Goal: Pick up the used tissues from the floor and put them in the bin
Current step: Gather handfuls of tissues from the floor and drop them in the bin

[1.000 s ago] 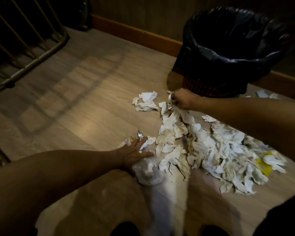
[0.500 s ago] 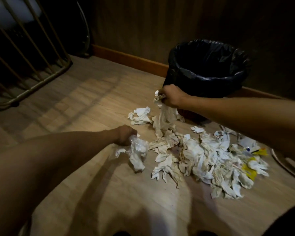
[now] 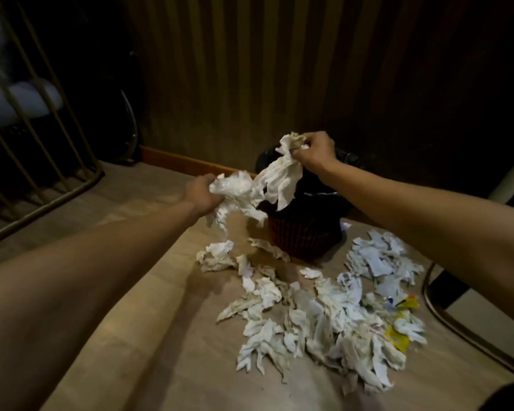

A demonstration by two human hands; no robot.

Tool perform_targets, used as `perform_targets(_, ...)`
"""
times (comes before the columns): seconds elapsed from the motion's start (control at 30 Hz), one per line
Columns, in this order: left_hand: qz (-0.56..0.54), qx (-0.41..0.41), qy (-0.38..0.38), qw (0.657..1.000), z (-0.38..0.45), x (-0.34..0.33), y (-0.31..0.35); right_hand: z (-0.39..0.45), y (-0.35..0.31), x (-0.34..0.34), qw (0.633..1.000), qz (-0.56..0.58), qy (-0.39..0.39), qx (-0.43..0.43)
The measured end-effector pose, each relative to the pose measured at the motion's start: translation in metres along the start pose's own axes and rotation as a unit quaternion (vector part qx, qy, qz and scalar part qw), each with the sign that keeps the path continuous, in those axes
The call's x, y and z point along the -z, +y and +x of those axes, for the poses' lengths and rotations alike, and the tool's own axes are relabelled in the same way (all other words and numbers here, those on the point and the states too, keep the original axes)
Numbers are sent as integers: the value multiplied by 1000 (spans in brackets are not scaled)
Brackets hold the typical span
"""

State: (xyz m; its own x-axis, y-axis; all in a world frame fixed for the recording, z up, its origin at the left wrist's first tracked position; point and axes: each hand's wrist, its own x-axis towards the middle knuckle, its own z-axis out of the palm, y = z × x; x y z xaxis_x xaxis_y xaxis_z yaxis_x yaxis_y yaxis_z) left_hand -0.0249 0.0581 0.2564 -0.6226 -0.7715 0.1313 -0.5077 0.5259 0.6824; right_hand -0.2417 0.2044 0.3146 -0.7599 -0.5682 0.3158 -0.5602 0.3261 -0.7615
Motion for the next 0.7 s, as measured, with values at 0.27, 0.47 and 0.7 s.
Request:
perform_targets(0.27, -173, 5, 157, 972, 41, 6, 83, 24, 23, 67, 984, 70, 165, -18)
perform_targets(0.47, -160, -21, 176, 971, 48, -38, 116, 29, 70, 69, 990, 24, 85, -107)
perform_targets(0.7, -166, 2, 113, 980, 48, -90, 154, 29, 90, 71, 990, 36, -6, -137)
